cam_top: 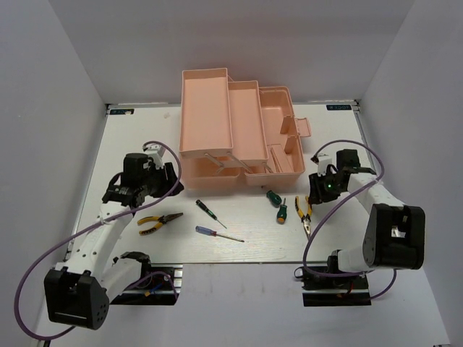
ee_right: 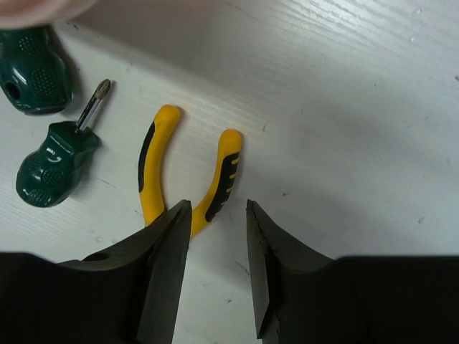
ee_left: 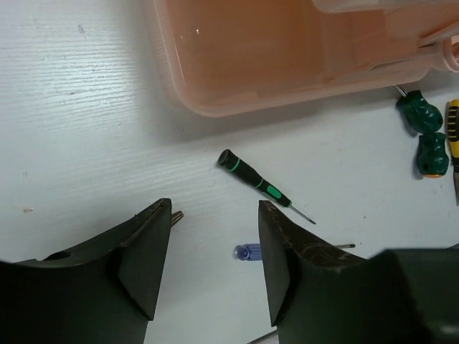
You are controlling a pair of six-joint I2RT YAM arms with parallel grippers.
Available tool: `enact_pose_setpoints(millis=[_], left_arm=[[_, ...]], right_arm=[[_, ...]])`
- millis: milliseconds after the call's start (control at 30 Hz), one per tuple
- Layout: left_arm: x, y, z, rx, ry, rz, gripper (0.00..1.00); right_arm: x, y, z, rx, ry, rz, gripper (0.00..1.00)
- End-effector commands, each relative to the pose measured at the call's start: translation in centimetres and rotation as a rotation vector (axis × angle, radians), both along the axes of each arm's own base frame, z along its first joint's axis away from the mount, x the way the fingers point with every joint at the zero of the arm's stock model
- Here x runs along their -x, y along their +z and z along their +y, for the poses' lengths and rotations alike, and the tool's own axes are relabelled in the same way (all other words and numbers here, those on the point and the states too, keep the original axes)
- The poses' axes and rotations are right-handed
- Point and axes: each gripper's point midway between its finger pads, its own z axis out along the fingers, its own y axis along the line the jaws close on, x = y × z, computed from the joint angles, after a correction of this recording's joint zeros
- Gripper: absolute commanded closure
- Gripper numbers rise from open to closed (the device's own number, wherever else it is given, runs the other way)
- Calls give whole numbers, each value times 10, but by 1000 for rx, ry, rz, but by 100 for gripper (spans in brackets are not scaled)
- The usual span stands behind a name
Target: Sort the tools into containers
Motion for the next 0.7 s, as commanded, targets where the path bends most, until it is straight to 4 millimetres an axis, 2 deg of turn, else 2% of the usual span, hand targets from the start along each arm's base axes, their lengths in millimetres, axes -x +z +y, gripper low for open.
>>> enact_pose_setpoints(millis=[0,33,67,233,267,367,400,533,567,667], left_arm=[[8,2,6,-58,16,-1,38],[5,8,8,-65,29,-22,36],[7,5,11,-76,38,-10,36],[12,9,18,-128,66,6,35],[11,13,17,-132,64,-5,31],[12,13,21,-142,87,-2,28],[12,12,21,-150,87,-4,24],[13,3,22,-159,97,28,24],[12,1,22,-162,97,37,24],[11,-4,24,-172,103,46,24]], right_arm=[[-8,-8,1,39,-10,-21,57],[-9,-11,-3,57,-28,-17,57],[-6,-15,4,75,2,-11,57],[-7,-28,0,139,-22,-7,58],[-7,-32,-2,155,-38,-5,60],[-9,-37,-6,190,-80,-14,64],[-8,-38,-7,201,-89,-8,67],[-6,-40,-11,213,-122,16,83],[-2,-42,-12,213,-134,37,92],[-5,-31,-14,211,-144,31,100]])
